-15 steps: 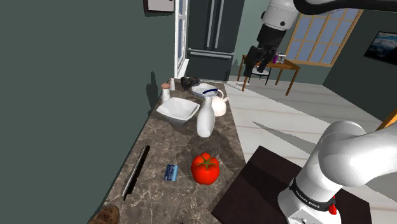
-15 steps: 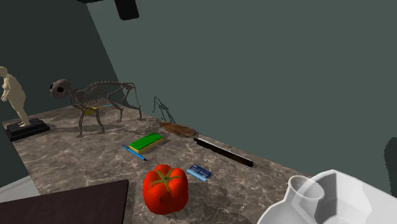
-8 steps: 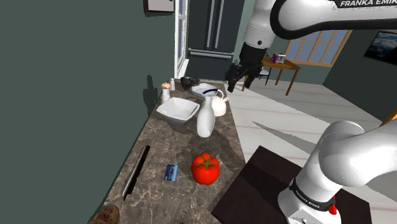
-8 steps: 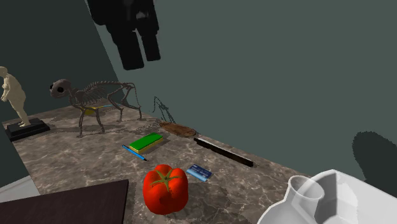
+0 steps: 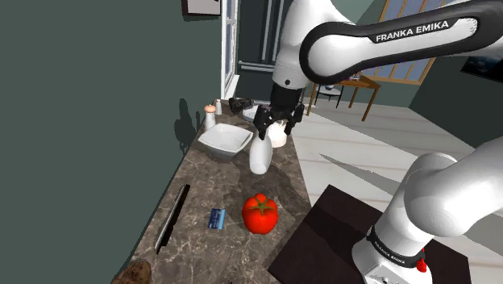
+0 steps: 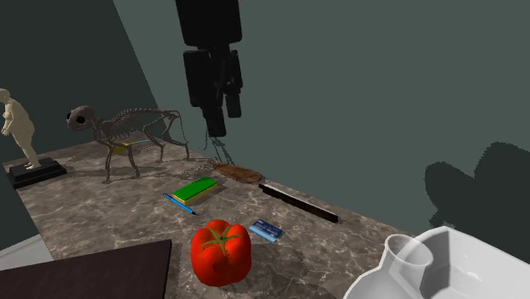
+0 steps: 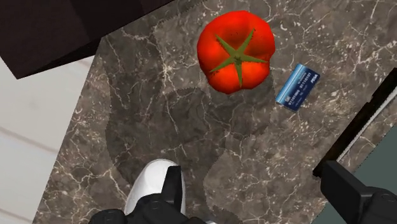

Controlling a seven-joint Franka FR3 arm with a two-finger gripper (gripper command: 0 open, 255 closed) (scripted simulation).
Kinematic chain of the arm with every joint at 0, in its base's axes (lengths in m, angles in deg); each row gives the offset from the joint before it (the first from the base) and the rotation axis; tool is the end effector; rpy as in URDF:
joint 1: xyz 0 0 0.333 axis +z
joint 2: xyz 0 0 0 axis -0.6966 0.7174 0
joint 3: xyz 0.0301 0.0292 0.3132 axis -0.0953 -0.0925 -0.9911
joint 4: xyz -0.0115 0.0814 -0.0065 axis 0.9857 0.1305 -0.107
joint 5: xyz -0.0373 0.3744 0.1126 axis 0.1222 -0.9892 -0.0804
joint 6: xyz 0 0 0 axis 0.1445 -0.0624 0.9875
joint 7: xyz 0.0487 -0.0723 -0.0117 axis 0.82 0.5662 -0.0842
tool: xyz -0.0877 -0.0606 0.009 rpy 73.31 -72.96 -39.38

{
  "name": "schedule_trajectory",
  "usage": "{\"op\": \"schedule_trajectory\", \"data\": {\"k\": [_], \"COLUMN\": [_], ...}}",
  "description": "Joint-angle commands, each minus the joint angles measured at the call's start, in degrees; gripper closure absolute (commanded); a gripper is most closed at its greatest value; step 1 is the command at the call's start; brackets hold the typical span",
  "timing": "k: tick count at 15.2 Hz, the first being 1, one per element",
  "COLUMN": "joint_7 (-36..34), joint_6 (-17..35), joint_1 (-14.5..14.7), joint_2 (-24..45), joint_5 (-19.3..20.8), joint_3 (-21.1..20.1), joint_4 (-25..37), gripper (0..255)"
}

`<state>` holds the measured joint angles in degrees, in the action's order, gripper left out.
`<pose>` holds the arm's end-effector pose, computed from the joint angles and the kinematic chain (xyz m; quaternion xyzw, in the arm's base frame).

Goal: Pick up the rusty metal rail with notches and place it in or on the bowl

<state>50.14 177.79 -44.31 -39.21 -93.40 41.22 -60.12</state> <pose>0.3830 0.0945 0.4921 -0.9800 0.1936 -0.0452 0.0005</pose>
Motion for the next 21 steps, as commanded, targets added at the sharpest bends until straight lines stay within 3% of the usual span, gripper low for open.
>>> {"op": "schedule_trajectory", "data": {"k": [1,10,15,21], "joint_7": [-3.78,-20.48,-30.84,-42.25], "joint_6": [3.31,13.74,17.85,20.35], "joint_1": [0.12,-0.53,-0.01,3.48], "joint_2": [3.29,22.1,34.16,48.86], "joint_5": [-0.83,0.61,5.1,11.12], "joint_3": [-2.22,-10.35,-12.74,-11.95], "joint_4": [-0.44,5.68,11.88,21.89], "gripper": [0,0,0,0]}}
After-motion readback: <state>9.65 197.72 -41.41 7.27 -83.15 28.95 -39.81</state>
